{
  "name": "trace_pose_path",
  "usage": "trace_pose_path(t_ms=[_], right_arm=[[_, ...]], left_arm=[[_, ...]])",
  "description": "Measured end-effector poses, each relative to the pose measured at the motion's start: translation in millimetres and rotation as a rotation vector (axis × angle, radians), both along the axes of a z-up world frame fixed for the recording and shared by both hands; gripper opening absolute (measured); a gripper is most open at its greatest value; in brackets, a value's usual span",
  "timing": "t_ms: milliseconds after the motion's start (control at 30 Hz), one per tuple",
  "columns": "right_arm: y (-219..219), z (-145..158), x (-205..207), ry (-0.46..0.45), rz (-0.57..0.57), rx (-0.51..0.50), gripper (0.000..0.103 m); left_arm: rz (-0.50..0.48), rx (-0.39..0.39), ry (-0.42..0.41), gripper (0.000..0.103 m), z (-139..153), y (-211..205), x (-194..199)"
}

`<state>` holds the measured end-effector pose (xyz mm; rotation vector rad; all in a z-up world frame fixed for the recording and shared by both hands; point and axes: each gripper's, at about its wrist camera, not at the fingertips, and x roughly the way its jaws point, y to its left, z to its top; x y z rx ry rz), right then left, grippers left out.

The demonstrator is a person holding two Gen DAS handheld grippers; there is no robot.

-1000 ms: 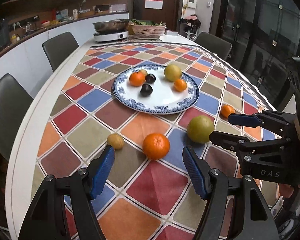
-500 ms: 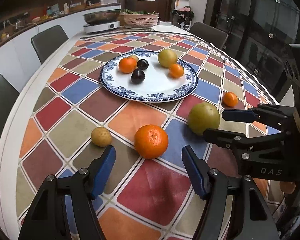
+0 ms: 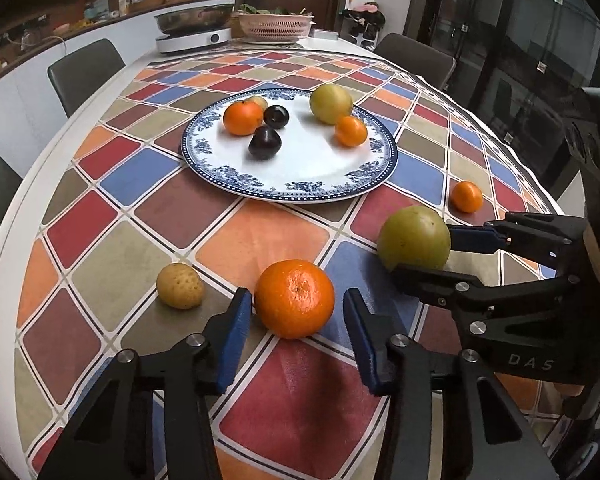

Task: Organize fruits
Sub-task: 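Grasp a tangerine with the left gripper while the right gripper grasps a green pomelo, then carry the tangerine and pomelo onto the plate and open both grippers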

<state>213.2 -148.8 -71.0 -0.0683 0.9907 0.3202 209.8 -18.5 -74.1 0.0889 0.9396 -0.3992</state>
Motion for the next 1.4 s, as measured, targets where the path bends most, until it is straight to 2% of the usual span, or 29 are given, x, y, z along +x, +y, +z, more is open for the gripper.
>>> trace_pose_path(t_ms=[200,533,1000,1400], right_arm=[[1,-3,3,0.008,-0.003,0.009,0.050],[-2,-3,4,0.003,-0.017,0.018,0.049],[-9,29,8,-0.073,-0.038,0.037,0.049],[-3,47,47,-0.104,-0.015,0.017,0.049]], left_arm=[[0.013,-0.006,0.009,0.041,-2,1,2],[0.027,-0.025,0.008,0.040,1,2,3],[0.014,-0.003,-0.081,0.040,37,0,9],[0.000,0.030,-0.124,0.040,53,5,53]])
